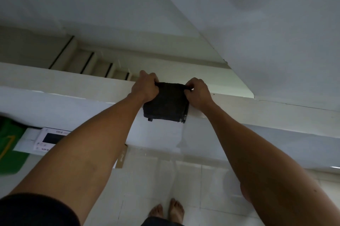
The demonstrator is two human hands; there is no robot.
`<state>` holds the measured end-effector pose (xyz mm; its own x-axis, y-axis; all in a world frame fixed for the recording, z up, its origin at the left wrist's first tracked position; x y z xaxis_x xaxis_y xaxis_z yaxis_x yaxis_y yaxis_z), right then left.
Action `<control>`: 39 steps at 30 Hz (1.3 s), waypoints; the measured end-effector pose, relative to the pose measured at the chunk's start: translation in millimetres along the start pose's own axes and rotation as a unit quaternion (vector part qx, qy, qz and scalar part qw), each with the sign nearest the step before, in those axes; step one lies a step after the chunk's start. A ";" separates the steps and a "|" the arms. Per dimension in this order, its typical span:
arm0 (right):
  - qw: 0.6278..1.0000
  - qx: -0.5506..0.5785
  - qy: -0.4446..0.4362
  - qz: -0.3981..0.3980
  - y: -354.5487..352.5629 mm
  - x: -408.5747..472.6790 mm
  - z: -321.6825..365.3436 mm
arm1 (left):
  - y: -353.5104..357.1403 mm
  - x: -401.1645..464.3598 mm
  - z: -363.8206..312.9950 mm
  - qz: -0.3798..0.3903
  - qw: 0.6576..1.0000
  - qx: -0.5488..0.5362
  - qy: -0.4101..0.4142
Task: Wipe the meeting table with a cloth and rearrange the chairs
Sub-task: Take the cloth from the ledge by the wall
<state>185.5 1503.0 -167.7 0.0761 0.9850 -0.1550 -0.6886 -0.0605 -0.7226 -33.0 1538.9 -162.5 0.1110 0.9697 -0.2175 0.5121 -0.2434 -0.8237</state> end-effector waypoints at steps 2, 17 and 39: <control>0.999 0.044 0.004 -0.010 -2.9 -7.9 3.7 | -3.2 -8.1 -3.2 -0.012 1.000 -0.013 0.004; 0.954 0.290 0.059 -0.050 -16.2 -93.8 56.1 | -48.2 -105.5 13.3 -0.092 0.959 -0.266 -0.023; 0.953 0.237 -0.105 0.155 76.5 -251.2 152.2 | -46.5 -394.2 104.1 -0.289 0.867 -0.339 -0.223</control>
<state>3.9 1275.5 -81.5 -0.2953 0.9454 -0.1378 -0.9068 -0.3228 -0.2713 -189.2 1165.8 -92.9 -0.5939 0.7847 -0.1775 0.7726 0.4947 -0.3980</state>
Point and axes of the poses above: each hand's wrist, its own x-axis towards the middle knuckle, its own y-axis out of the palm, z = x × y, the point moved 2 cm from there along x, towards the middle knuckle
